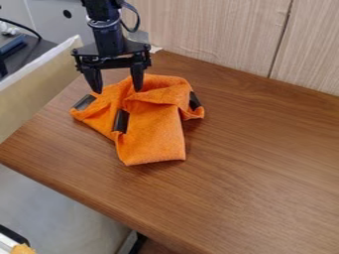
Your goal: Unfold the cloth from bottom left to top right
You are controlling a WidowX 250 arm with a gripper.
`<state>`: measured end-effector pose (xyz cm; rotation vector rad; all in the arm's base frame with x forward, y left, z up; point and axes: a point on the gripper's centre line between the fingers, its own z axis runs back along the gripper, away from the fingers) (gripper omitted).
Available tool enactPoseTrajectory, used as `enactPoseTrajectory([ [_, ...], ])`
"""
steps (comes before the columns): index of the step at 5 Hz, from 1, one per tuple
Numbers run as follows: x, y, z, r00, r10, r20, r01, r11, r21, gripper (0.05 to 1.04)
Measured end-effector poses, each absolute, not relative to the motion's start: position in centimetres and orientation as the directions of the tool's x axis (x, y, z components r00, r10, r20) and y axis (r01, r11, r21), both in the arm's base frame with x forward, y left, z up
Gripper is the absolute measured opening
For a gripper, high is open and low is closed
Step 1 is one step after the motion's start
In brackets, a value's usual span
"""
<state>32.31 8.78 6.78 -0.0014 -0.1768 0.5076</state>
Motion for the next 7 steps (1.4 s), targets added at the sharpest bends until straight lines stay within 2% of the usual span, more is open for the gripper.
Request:
enactPoseTrajectory([
  [1,32.0,8.6,5.8,0.863,0.486,0.136,-0.485,0.873,-0.041,1.001],
  [3,29.0,8.5,6.1,0.873,0.467,0.144,-0.467,0.884,-0.034,1.001],
  [4,28.4,8.3,5.4,0.873,0.467,0.140,-0.468,0.883,-0.032,1.001],
  [5,28.9,8.0,5.1,0.883,0.436,0.173,-0.439,0.898,-0.028,1.001],
  [7,29.2,7.1,2.4,0.888,0.441,0.127,-0.442,0.897,-0.020,0.975],
])
